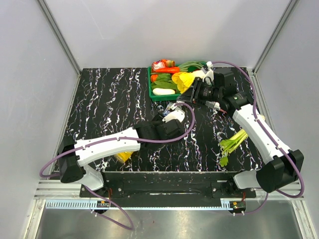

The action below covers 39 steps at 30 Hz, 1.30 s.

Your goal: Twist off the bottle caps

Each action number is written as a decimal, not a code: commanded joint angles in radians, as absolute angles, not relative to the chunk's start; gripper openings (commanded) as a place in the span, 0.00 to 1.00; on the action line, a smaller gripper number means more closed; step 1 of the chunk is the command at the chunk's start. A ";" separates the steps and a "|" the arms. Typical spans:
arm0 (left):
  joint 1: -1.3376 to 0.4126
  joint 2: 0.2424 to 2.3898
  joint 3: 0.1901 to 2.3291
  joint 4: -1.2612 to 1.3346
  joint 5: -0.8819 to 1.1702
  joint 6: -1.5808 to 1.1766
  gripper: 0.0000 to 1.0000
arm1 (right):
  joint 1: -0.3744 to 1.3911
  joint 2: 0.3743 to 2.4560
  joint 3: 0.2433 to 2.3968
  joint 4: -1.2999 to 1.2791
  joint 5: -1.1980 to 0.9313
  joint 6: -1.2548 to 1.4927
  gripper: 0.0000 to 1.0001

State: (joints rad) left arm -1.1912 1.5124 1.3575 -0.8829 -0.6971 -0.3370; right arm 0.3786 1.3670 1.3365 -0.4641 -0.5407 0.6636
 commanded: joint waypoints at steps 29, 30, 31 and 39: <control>-0.999 1.155 1.031 -0.456 0.092 -0.218 0.28 | 0.383 1.189 1.276 -0.241 -0.867 0.413 0.00; -0.996 1.149 1.025 -0.448 0.135 -0.207 0.28 | 0.383 1.178 1.272 -0.232 -0.879 0.397 0.00; -0.991 1.146 1.025 -0.445 0.174 -0.196 0.28 | 0.383 1.161 1.266 -0.219 -0.893 0.385 0.00; -0.983 1.109 1.012 -0.402 0.328 -0.160 0.28 | 0.383 1.060 1.233 -0.109 -1.029 0.292 0.00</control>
